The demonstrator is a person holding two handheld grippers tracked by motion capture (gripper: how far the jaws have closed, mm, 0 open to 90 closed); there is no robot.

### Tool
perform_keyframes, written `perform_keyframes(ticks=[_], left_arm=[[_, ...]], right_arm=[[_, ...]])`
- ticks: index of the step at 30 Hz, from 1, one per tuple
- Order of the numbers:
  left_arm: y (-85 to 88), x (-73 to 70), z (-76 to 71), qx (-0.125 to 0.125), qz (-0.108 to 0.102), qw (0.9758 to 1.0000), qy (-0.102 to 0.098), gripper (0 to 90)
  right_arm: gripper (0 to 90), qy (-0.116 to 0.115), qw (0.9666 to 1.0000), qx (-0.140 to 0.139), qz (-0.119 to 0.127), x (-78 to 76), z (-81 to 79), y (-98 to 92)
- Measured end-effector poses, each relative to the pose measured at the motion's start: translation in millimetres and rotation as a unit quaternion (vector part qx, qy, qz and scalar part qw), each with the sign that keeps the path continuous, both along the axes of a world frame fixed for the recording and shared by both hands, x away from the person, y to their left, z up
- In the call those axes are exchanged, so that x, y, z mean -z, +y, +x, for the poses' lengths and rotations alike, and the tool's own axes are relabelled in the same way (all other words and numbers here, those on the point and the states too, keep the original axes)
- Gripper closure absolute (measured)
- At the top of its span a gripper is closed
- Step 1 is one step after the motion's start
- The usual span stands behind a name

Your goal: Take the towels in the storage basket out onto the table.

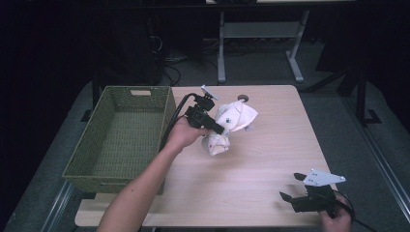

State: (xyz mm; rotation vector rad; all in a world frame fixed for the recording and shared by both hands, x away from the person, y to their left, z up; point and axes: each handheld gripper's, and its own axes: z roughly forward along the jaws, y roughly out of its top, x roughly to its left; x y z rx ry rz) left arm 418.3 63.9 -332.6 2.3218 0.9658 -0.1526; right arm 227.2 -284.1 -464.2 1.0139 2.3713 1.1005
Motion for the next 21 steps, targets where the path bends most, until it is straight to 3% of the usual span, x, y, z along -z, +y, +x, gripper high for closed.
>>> perform_keyframes(ticks=[18,21], left_arm=[[-24.8,30.5,5.8,-0.004,0.000,0.9998,0.018,74.1],[-29.2,35.2,5.9,0.001,0.008,0.9998,0.019,73.5]], right_arm=[[14.0,-0.002,1.0000,0.001,0.005,-0.1,-1.0,-1.5],[14.0,-0.002,1.0000,0.001,0.004,-0.4,-1.1,-1.8]])
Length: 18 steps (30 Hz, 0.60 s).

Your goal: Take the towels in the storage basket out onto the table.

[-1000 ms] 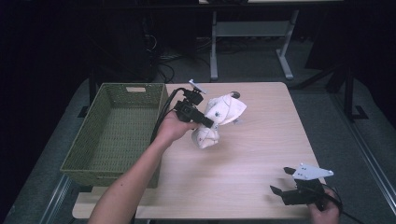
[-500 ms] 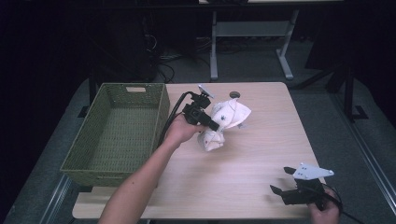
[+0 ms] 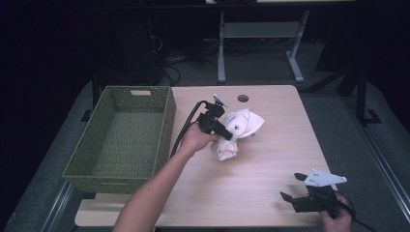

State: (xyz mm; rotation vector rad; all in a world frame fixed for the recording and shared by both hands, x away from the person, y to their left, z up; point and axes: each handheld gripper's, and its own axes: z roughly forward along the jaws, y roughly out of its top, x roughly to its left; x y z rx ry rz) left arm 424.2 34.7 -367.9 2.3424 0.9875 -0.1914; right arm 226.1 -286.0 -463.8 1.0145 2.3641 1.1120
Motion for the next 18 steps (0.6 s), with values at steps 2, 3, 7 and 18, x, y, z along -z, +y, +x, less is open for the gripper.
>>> perform_keyframes(ticks=[2,3,7,18], left_arm=[[-2.2,2.4,-0.1,0.002,-0.001,1.0000,0.002,73.5],[-3.5,3.6,-0.2,0.002,-0.001,1.0000,0.002,73.6],[-7.8,7.7,0.2,-0.002,-0.004,1.0000,0.007,73.6],[-15.3,30.8,1.8,-0.009,-0.002,0.9997,0.024,73.5]], right_arm=[[14.0,-0.002,1.0000,0.000,-0.002,0.2,0.3,-0.5],[14.0,-0.002,1.0000,0.000,-0.001,0.1,0.2,-0.6],[14.0,-0.002,1.0000,0.000,0.000,0.1,0.1,-0.9],[14.0,-0.001,1.0000,0.000,-0.001,-0.3,-0.5,-1.4]])
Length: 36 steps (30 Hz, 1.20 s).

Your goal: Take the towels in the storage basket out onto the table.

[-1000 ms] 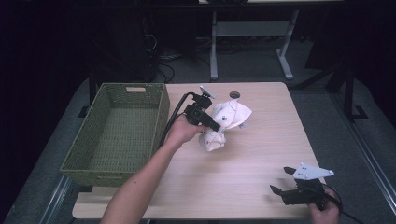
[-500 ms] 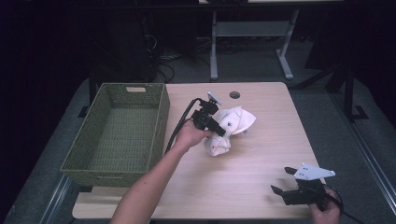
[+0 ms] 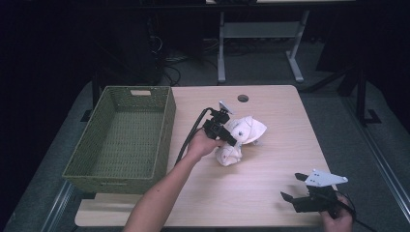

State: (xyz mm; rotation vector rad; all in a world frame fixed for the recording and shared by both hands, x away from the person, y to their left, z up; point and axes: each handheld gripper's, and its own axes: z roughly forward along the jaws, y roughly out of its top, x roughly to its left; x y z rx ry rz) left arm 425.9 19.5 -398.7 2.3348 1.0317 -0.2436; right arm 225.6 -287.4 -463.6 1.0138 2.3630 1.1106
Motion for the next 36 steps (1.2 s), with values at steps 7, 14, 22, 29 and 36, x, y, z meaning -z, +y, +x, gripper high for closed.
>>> perform_keyframes(ticks=[7,14,22,29,36], left_arm=[[-5.1,9.9,2.1,-0.013,-0.005,0.9999,0.006,72.1],[-6.4,20.3,0.7,-0.016,-0.002,0.9998,0.012,68.5],[-3.5,29.1,-4.9,-0.026,-0.035,0.9987,0.024,57.3],[-3.5,28.7,-10.6,-0.033,-0.045,0.9984,0.007,51.6],[3.1,25.3,-22.2,-0.036,-0.051,0.9978,-0.024,45.2]], right_arm=[[14.0,-0.002,1.0000,0.000,0.004,-0.1,0.5,0.5],[14.0,0.001,1.0000,0.002,0.002,-0.5,0.2,0.3],[14.0,-0.004,1.0000,-0.005,-0.001,0.5,0.9,-1.5],[14.0,0.001,1.0000,-0.003,0.002,1.0,-0.7,-2.5],[14.0,0.000,1.0000,-0.002,0.001,1.3,-0.3,-1.8]])
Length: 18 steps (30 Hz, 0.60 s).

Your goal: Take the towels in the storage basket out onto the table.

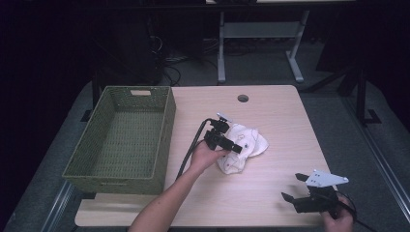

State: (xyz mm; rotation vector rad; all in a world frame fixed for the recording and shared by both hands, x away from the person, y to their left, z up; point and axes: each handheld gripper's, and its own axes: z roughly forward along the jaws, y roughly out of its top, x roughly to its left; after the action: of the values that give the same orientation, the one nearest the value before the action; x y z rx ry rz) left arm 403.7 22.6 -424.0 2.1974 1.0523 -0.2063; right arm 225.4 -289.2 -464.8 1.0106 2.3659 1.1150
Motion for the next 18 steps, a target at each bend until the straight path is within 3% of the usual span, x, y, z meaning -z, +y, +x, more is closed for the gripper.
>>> perform_keyframes(ticks=[4,6,8,10,12,18], left_arm=[[7.7,-2.1,-3.3,-0.003,-0.009,0.9999,-0.006,44.7],[10.0,-3.7,-5.9,-0.005,-0.004,0.9999,-0.015,44.8],[12.6,-3.9,-7.2,0.002,-0.010,0.9999,-0.011,44.3],[13.6,-3.3,-9.4,0.005,-0.007,0.9999,-0.008,42.1],[14.6,-2.0,-12.1,0.011,0.002,0.9998,-0.017,41.0],[20.1,-1.0,-18.0,0.006,-0.002,0.9997,-0.023,37.7]], right_arm=[[14.0,0.002,1.0000,0.000,-0.004,0.4,0.4,1.5],[14.0,0.000,1.0000,-0.001,-0.004,0.0,0.3,2.0],[14.0,0.001,1.0000,0.000,-0.003,0.1,-0.2,2.6],[14.0,0.002,1.0000,0.001,-0.007,0.5,-0.1,3.2],[14.0,0.005,1.0000,0.001,-0.007,1.0,0.1,4.6],[14.0,0.008,0.9999,-0.002,-0.012,1.8,-0.7,8.0]])
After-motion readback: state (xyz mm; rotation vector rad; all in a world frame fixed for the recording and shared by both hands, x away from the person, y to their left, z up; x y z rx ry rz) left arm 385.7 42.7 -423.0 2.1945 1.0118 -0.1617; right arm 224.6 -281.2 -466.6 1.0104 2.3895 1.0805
